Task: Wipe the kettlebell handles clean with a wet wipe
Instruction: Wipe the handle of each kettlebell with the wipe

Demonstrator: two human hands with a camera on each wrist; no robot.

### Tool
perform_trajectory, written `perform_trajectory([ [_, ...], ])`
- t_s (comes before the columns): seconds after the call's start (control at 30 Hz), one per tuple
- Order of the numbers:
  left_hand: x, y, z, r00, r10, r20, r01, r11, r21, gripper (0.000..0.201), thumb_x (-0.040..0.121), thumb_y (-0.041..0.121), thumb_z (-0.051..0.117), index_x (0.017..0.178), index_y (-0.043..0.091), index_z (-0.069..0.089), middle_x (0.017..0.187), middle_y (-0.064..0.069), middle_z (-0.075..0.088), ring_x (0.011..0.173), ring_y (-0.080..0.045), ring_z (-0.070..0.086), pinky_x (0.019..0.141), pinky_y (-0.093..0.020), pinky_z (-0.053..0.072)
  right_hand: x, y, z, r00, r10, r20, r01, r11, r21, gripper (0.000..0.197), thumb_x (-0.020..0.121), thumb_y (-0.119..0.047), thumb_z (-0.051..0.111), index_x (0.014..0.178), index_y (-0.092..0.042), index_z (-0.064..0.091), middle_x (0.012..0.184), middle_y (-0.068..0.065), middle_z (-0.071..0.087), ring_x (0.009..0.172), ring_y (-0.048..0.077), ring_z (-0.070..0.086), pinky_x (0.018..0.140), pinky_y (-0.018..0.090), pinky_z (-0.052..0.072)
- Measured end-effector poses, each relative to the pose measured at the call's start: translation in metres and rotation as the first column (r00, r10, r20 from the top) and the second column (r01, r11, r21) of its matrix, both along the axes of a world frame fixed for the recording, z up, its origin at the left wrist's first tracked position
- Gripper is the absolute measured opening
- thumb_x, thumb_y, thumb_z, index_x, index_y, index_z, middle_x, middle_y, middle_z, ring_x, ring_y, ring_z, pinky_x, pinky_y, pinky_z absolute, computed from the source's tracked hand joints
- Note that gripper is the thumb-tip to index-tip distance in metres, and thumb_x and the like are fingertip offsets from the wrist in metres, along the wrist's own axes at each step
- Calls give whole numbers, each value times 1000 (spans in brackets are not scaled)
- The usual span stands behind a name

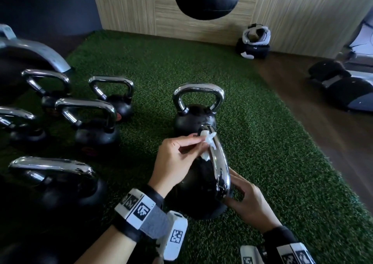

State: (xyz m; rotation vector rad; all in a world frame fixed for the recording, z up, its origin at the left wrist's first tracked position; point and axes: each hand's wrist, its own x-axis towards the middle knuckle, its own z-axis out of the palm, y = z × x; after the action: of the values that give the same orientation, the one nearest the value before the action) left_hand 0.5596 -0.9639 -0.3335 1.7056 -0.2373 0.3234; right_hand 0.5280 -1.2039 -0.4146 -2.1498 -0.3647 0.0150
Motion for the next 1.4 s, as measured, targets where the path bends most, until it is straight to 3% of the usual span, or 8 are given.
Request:
perform_trajectory([
  [0.17,-5,6,4,990,-91,-105,84,994,-73,25,78,29,87,99,16,83,101,2,81,106,-15,74,104,-45,54,2,-1,-5,1000,24,-20,-23,999,38,74,78,-23,89,145,-34,58,158,-23,42,146,-5,37,123,29,32],
  [0.37,-36,9,-4,951,-287,-112,284,958,-39,16,71,21,91,86,20,84,90,2,81,88,-19,78,88,-40,61,7,-5,-10,997,52,-64,-46,994,95,75,78,-33,90,146,-32,57,159,-20,43,149,0,36,122,48,37],
  [0.63,-35,13,-13,923,-376,-84,385,908,167,16,69,13,93,81,15,84,87,9,80,83,-10,77,79,-23,58,9,-7,-12,994,60,-94,-52,995,84,82,71,-60,81,146,-40,54,160,-27,37,149,-4,33,122,50,36],
  [0.93,-35,8,-26,942,-305,-142,331,917,224,21,72,9,92,71,27,80,82,11,79,84,-5,76,85,-23,58,11,-9,-13,996,58,-74,-50,992,112,76,73,-54,87,142,-44,57,158,-25,41,146,-1,40,120,48,41],
  [1.1,-36,16,-14,973,-209,-98,218,971,94,14,70,6,91,77,12,81,91,3,81,89,-14,78,84,-30,61,14,-8,29,1000,-10,-26,9,1000,-21,44,86,-33,82,127,-44,69,135,-20,66,121,-1,64,103,40,56],
  [1.2,-31,19,8,992,-100,-81,91,990,-108,21,63,13,89,75,8,72,84,0,79,80,-11,74,77,-22,58,6,4,74,985,-151,86,138,980,146,27,85,-27,82,110,-37,78,101,-19,77,87,4,73,83,30,61],
  [1.3,-27,15,28,987,-108,-115,73,959,-273,37,59,16,97,73,17,63,76,3,72,75,-9,68,75,-22,58,-13,22,111,965,-180,192,118,948,297,21,82,-34,81,103,-33,81,92,-11,78,81,11,74,75,28,61],
  [1.4,-26,1,41,987,-126,-103,99,968,-231,32,65,26,96,70,24,65,76,-1,73,76,-11,69,74,-21,57,-26,40,128,982,-106,159,37,921,389,27,81,-38,81,107,-28,82,88,-1,78,77,19,76,71,37,63],
])
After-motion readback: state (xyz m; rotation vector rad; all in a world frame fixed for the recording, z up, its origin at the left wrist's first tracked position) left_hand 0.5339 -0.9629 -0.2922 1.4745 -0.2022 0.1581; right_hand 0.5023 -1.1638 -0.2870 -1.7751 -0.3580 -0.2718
